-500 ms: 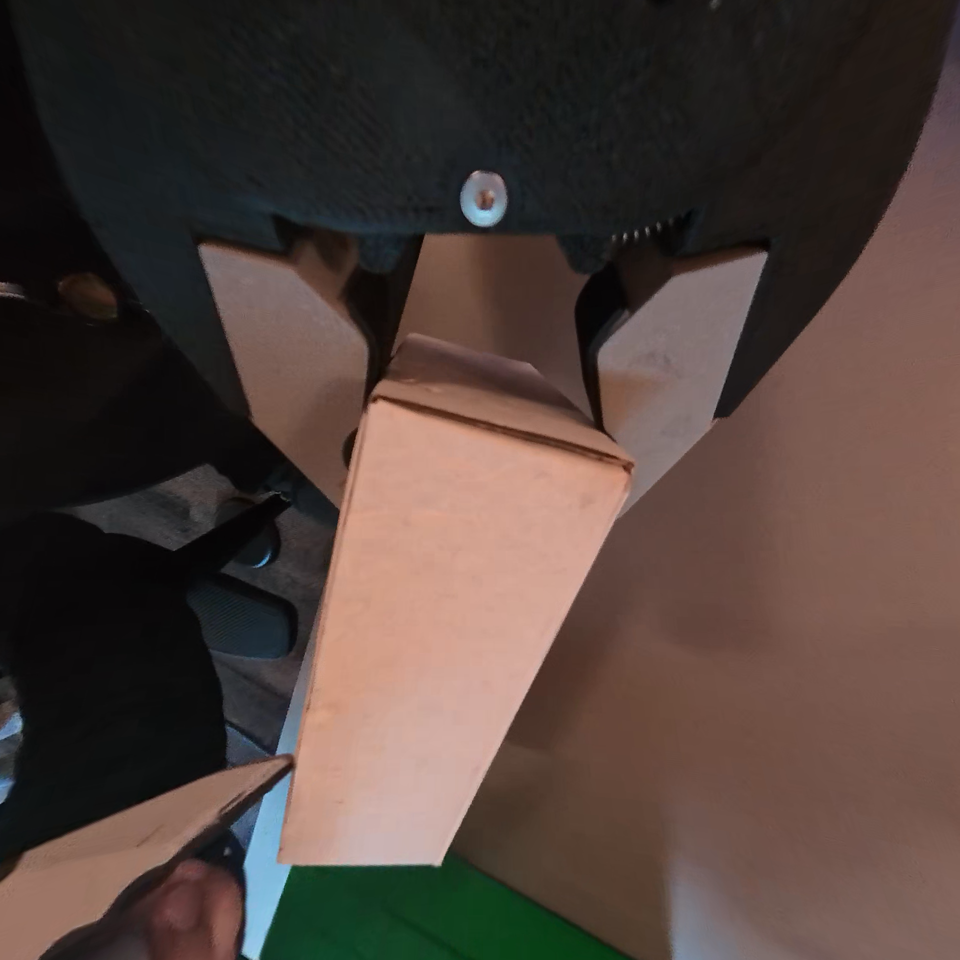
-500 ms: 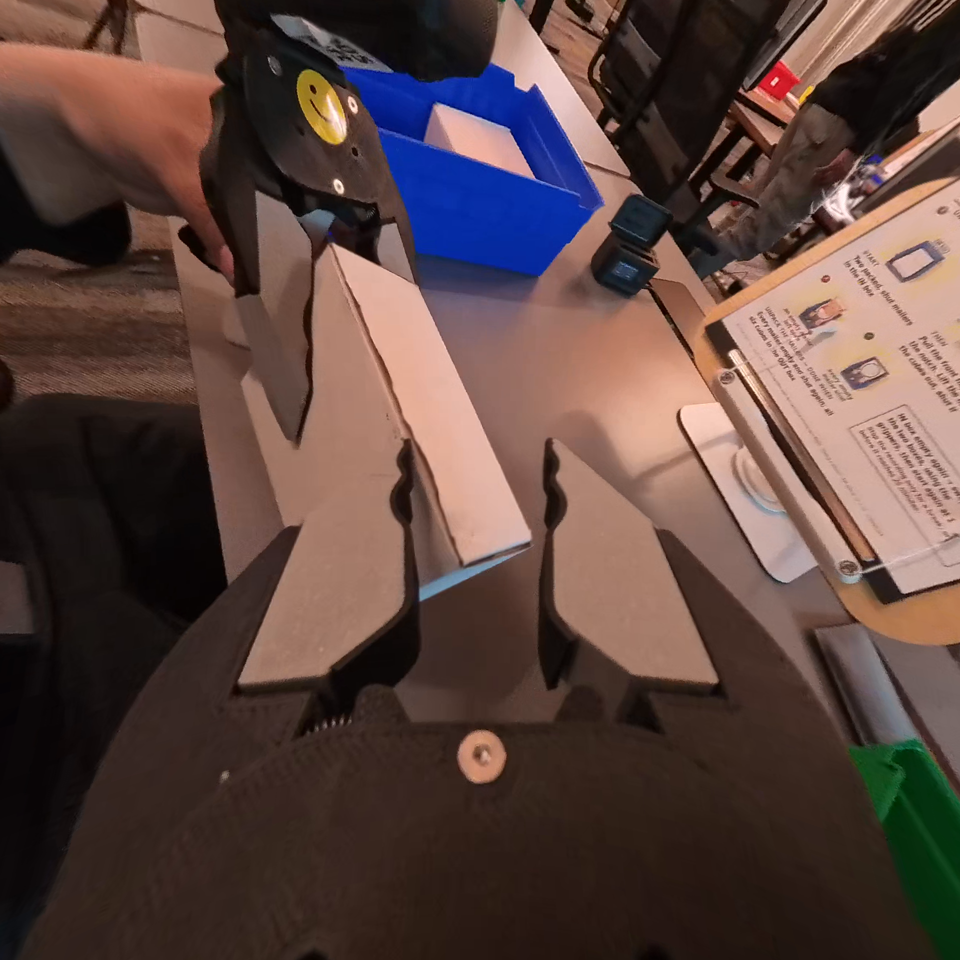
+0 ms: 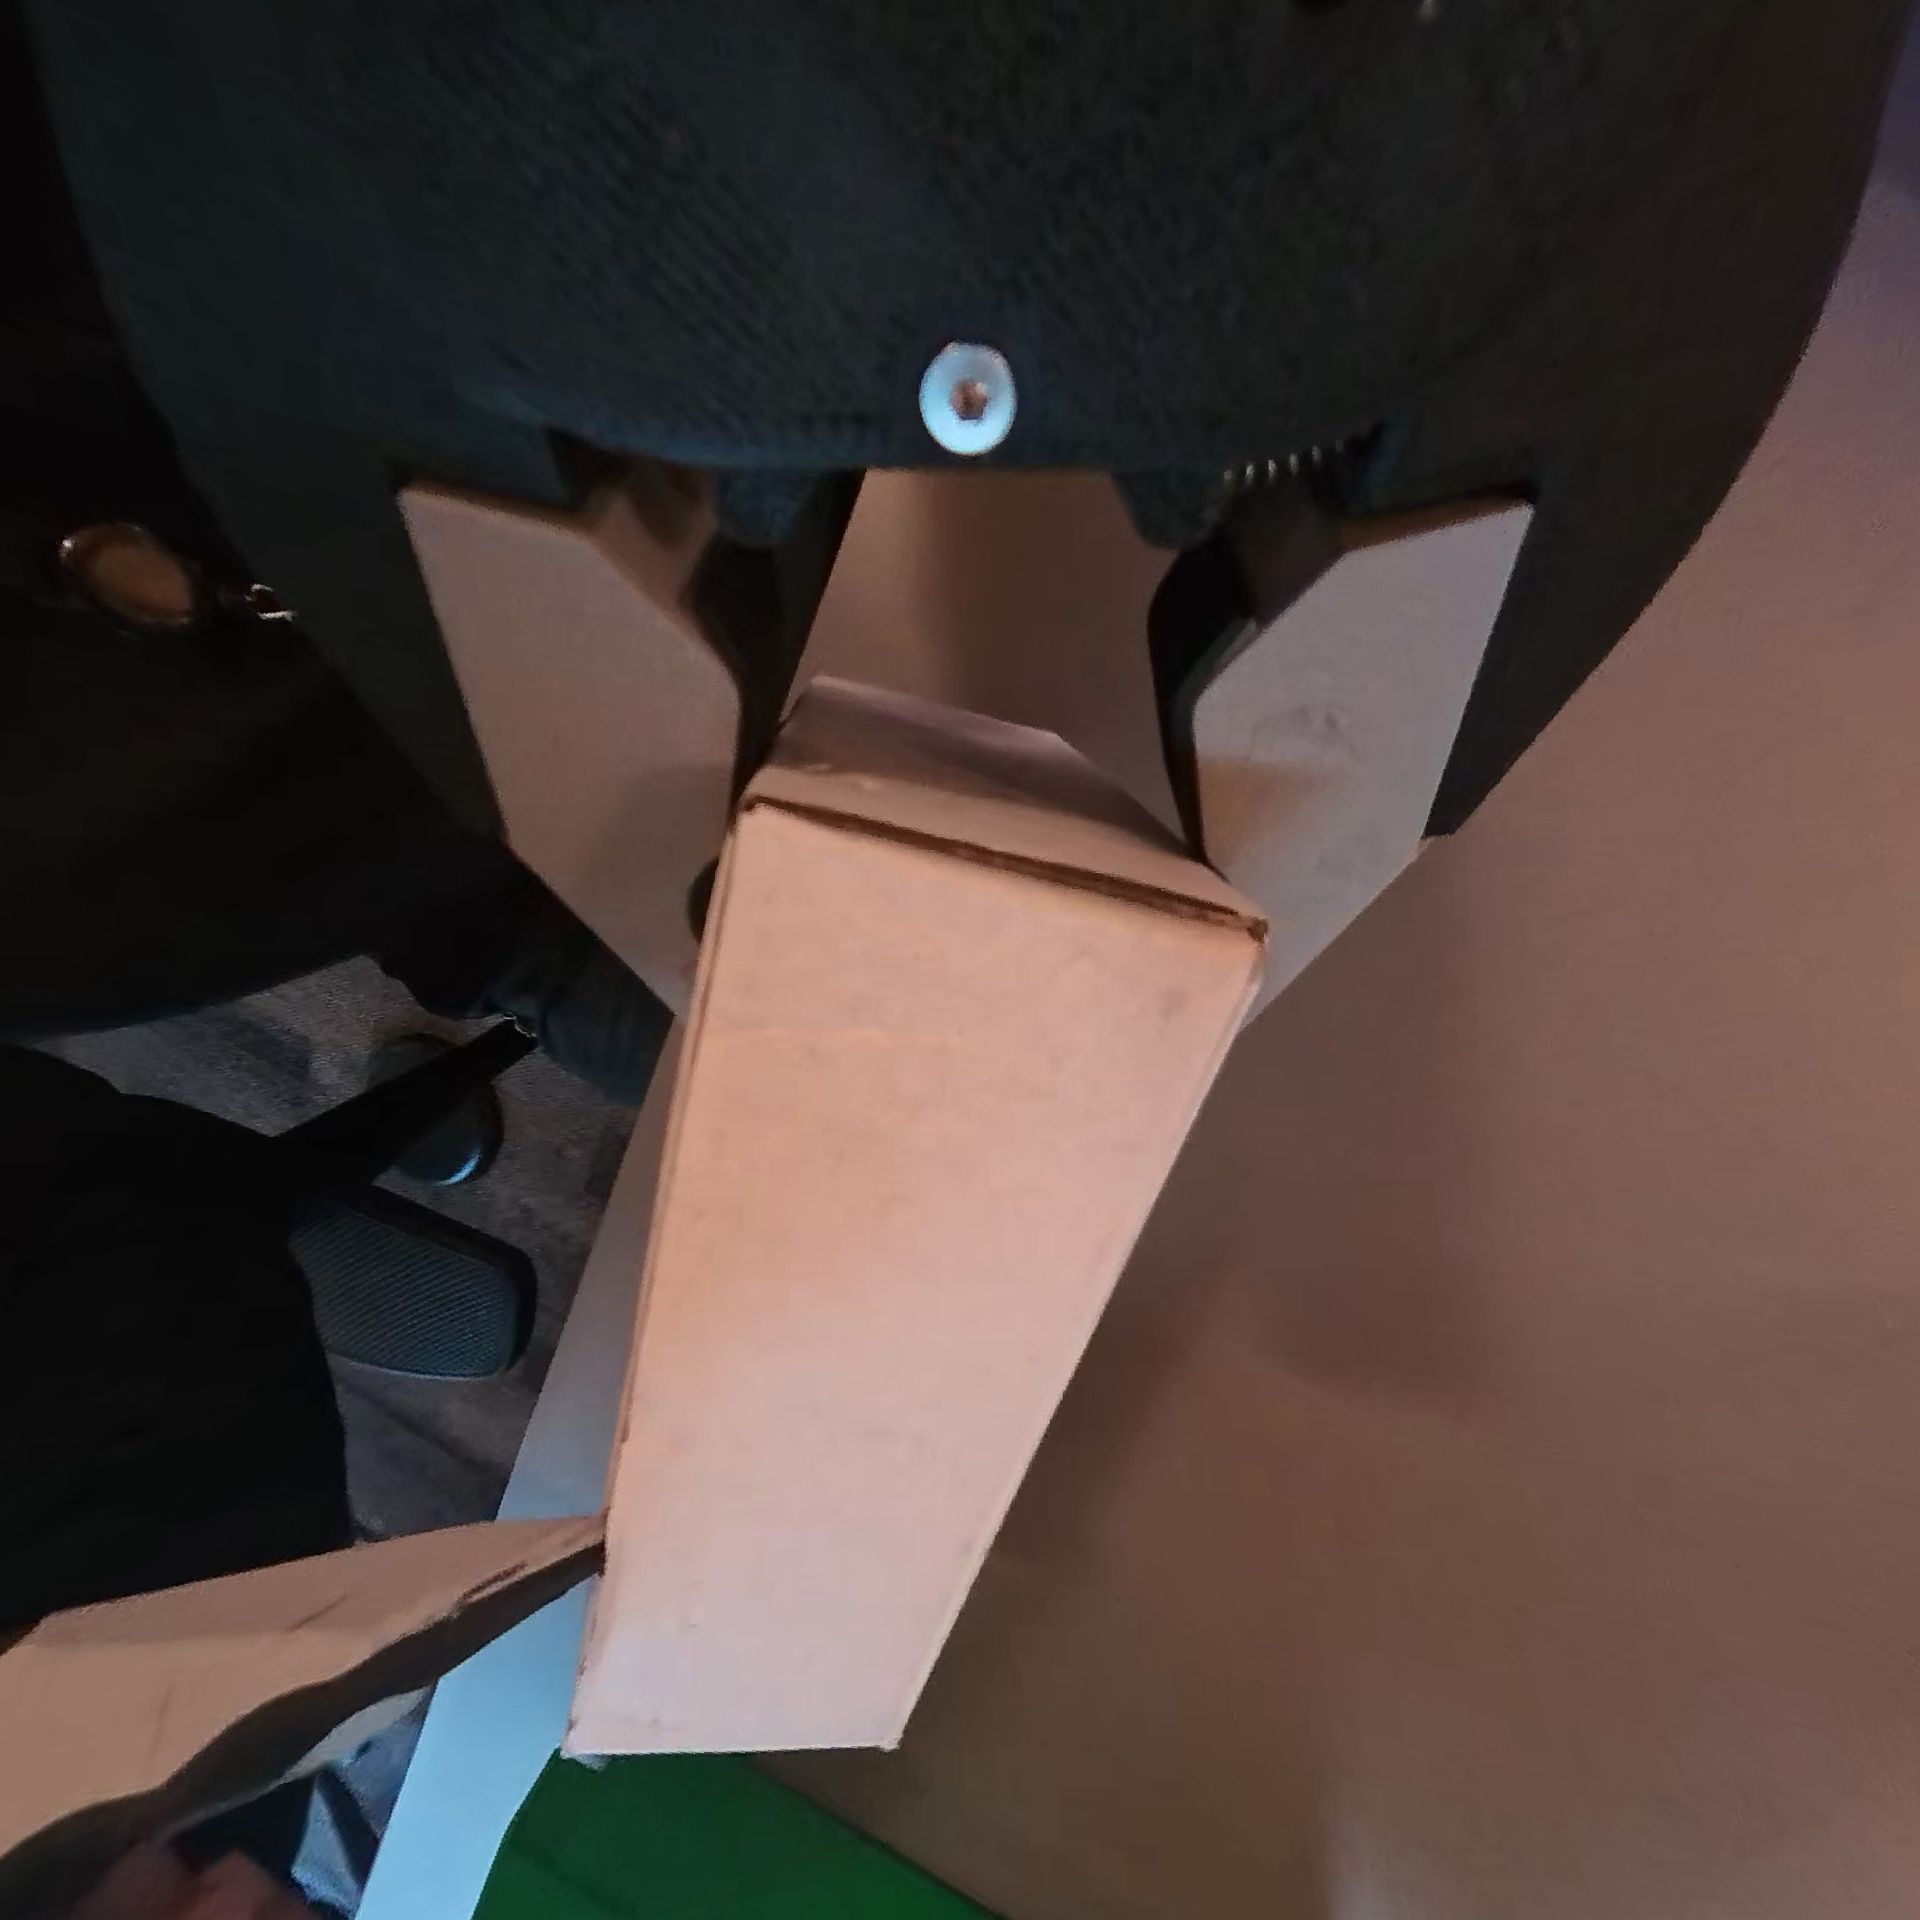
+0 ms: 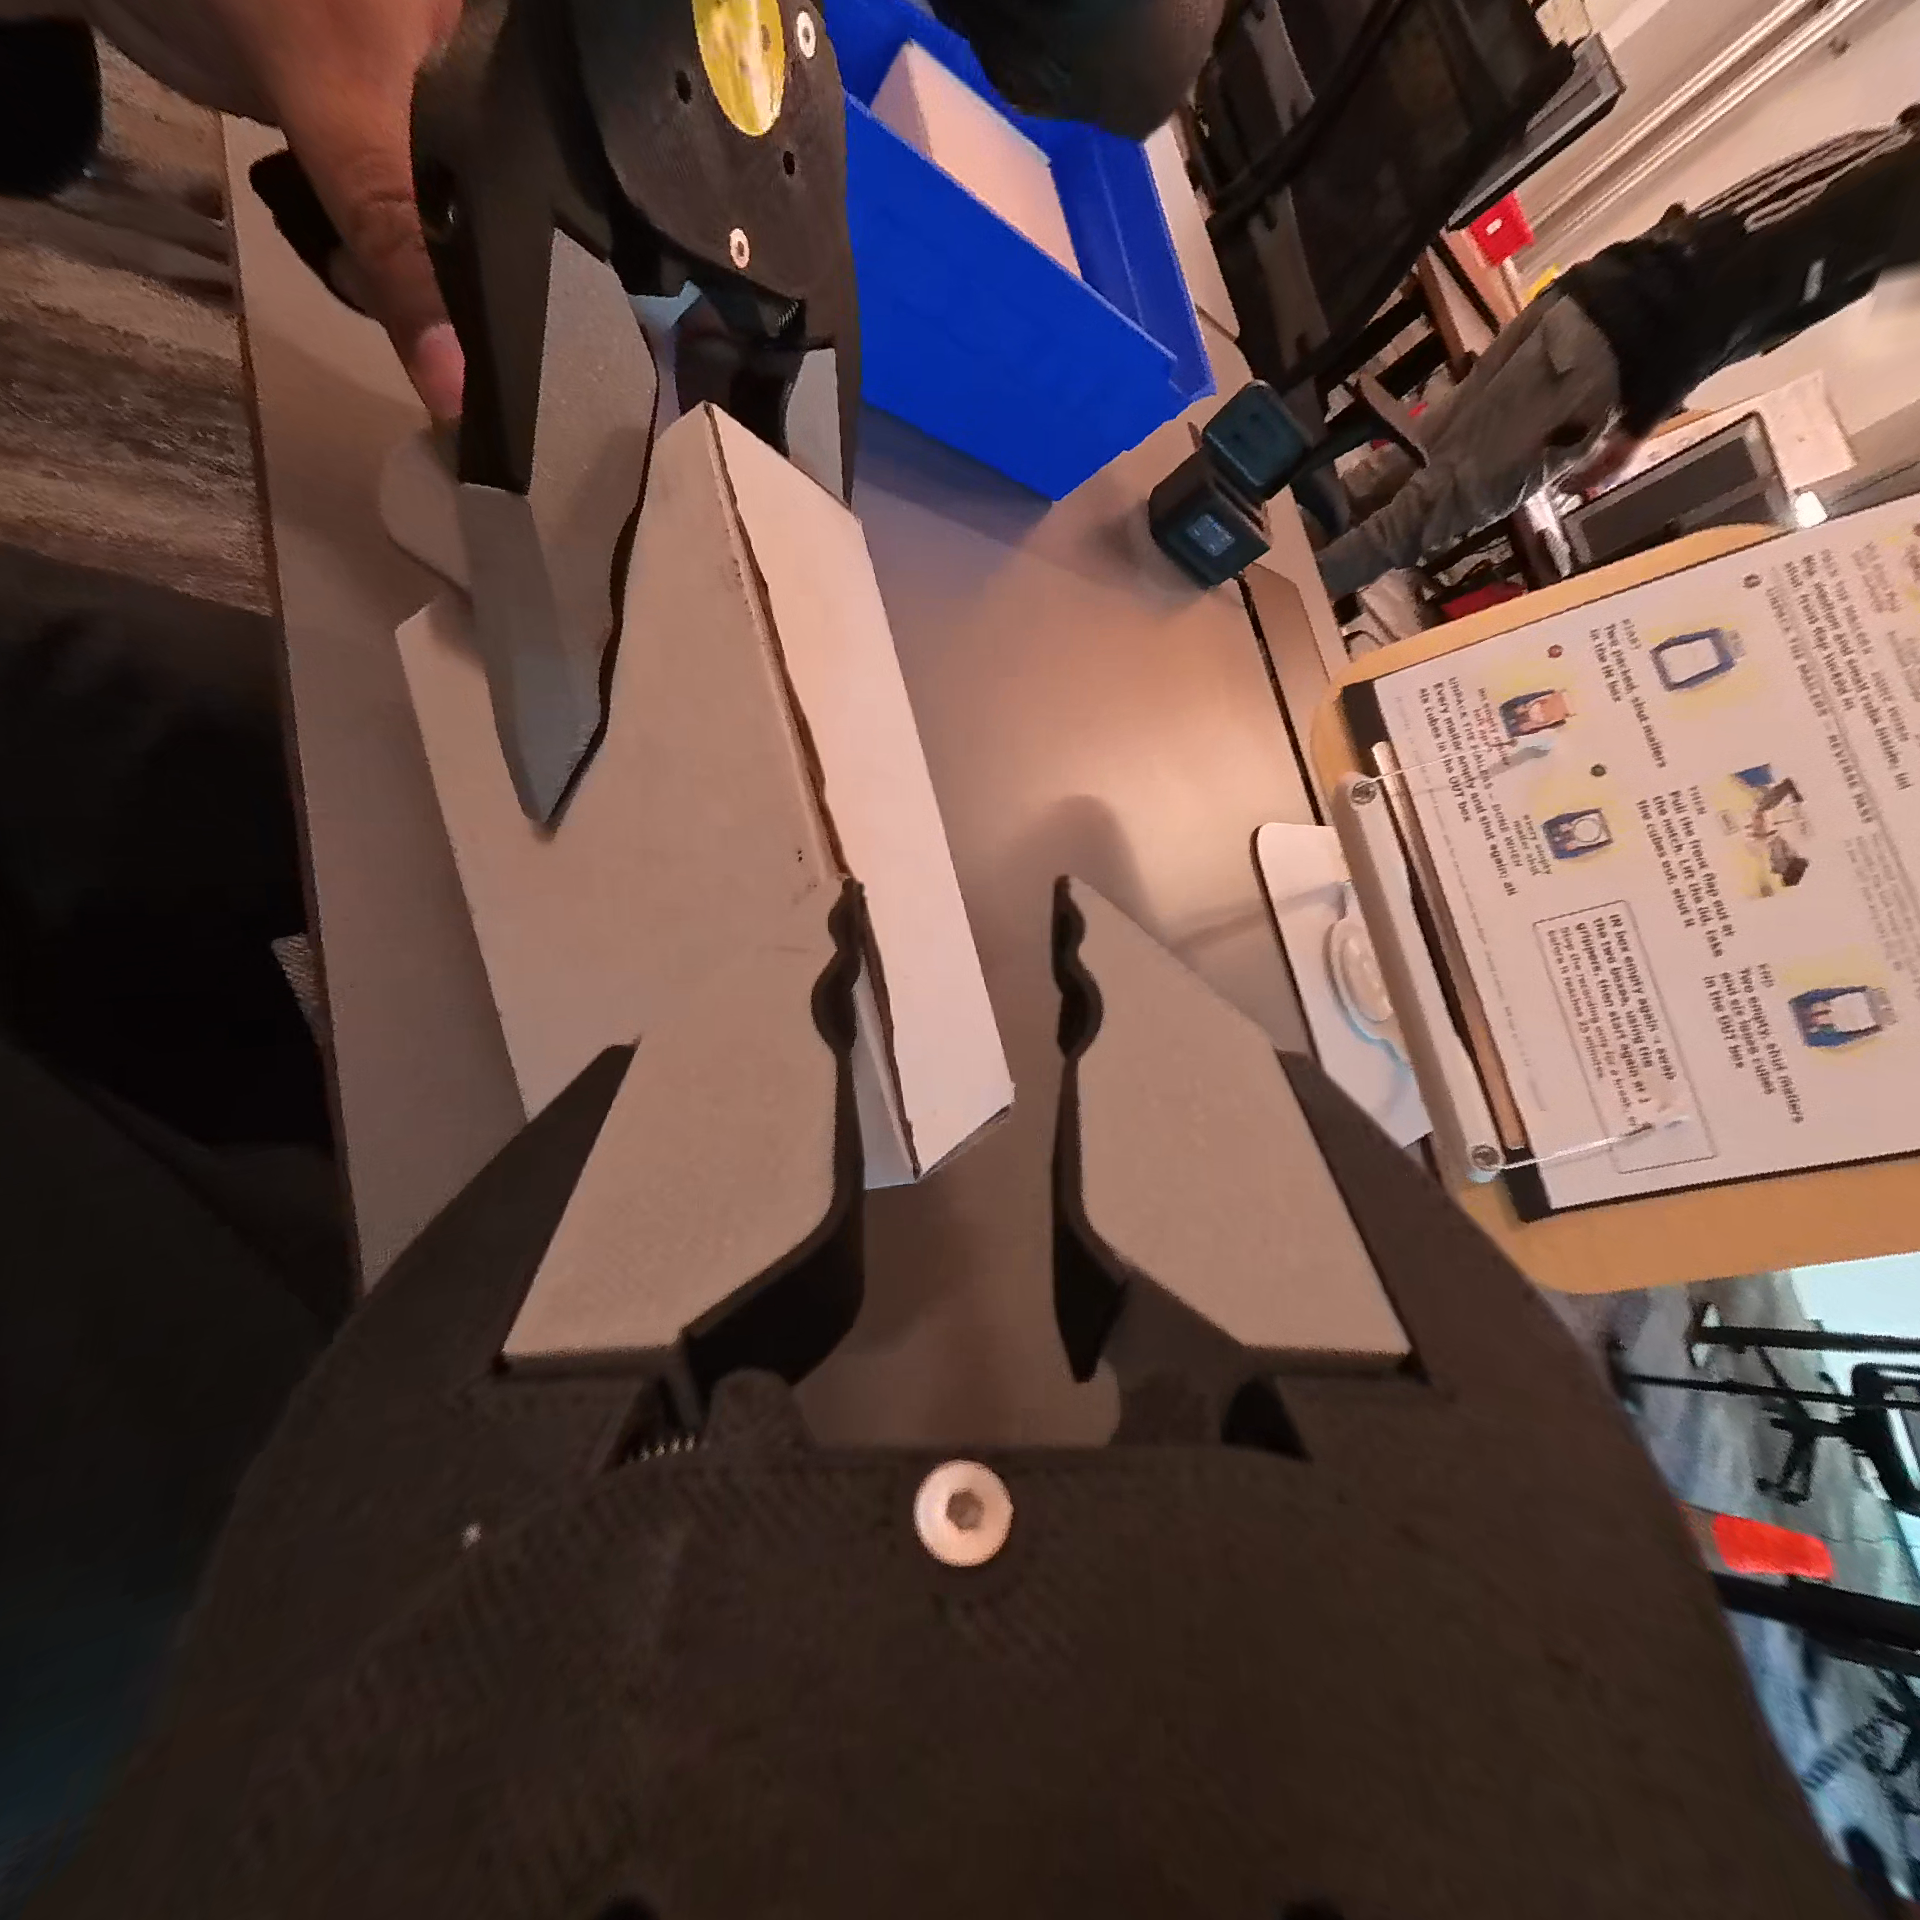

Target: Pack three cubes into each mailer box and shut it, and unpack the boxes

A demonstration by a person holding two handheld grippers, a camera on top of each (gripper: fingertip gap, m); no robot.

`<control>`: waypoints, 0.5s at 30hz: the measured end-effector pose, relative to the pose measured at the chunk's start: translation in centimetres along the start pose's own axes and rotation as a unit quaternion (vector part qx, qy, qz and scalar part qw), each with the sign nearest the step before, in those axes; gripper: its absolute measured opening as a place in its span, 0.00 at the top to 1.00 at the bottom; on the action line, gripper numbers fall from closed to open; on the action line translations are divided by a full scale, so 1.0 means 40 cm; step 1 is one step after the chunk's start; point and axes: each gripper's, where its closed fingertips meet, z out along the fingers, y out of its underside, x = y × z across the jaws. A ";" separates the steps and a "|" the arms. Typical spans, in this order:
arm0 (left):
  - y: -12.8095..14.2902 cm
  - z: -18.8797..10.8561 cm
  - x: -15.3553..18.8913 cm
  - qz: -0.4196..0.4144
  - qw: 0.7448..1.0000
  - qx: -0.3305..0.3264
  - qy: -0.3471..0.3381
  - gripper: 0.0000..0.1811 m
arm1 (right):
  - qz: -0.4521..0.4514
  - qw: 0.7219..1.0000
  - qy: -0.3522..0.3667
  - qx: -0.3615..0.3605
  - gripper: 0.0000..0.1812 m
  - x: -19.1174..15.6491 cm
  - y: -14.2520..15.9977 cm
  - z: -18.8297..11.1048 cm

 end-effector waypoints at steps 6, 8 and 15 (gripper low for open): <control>0.029 0.031 -0.028 0.011 0.998 -0.041 -0.054 0.52 | -0.062 0.997 0.039 -0.037 1.00 -0.003 0.014 0.029; 0.025 0.029 -0.029 0.003 0.999 -0.031 -0.039 0.53 | -0.079 0.995 0.058 -0.036 1.00 0.000 0.009 0.035; 0.037 0.026 -0.025 0.017 0.998 -0.043 -0.047 0.53 | -0.072 0.995 0.066 0.001 1.00 0.007 -0.019 0.026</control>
